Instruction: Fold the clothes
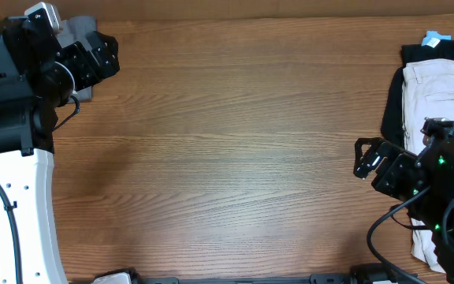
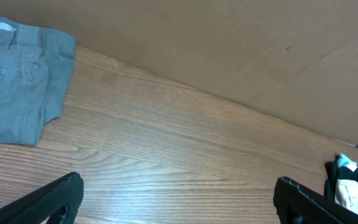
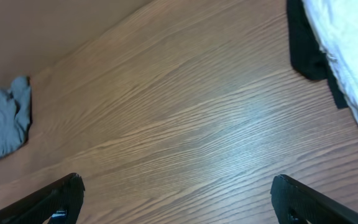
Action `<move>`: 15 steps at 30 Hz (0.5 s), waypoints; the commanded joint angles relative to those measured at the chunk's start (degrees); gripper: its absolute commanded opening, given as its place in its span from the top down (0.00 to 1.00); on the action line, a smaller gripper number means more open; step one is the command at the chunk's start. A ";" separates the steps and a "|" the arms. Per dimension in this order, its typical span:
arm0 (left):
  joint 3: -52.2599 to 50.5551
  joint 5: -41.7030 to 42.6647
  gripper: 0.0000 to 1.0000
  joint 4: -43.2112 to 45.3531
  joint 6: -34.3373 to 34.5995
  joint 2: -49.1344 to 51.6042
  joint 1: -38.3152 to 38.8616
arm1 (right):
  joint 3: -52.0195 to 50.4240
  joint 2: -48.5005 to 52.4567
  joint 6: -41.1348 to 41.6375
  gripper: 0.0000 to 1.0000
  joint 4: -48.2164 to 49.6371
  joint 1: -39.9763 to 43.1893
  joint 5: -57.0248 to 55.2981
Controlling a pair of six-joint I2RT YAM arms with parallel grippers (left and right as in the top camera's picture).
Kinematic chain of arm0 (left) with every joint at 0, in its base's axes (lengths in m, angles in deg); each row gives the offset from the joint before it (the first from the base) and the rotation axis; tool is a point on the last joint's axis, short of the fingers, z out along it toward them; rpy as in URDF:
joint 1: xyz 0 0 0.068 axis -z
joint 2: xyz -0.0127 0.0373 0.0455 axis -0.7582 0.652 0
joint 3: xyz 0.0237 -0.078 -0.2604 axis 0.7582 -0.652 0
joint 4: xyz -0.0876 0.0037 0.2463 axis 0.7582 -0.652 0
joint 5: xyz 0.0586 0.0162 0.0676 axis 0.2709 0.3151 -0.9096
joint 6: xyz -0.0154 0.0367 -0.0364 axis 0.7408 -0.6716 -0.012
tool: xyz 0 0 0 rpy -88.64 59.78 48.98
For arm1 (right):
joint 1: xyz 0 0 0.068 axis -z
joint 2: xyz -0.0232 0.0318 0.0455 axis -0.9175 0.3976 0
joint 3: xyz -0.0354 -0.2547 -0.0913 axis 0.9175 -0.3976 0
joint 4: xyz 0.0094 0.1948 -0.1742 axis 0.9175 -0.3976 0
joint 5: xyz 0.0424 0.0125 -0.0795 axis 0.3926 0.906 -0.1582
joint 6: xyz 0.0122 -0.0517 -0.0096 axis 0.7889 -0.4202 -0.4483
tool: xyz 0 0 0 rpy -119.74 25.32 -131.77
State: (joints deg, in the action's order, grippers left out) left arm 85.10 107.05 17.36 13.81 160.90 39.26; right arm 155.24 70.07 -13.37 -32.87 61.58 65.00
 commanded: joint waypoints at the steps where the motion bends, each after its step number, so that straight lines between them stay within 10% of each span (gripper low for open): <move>1: 0.39 0.42 0.00 0.07 -0.20 -0.07 0.24 | 0.39 -1.44 -0.37 0.00 0.74 -1.22 -4.02; 15: 0.39 0.42 0.00 0.07 -0.20 -0.07 0.24 | -32.76 -24.81 0.31 0.00 31.32 -1.42 -3.87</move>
State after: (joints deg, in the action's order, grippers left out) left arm 85.10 107.05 17.36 13.81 160.90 39.26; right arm 129.10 48.76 -13.28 -4.81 60.48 62.07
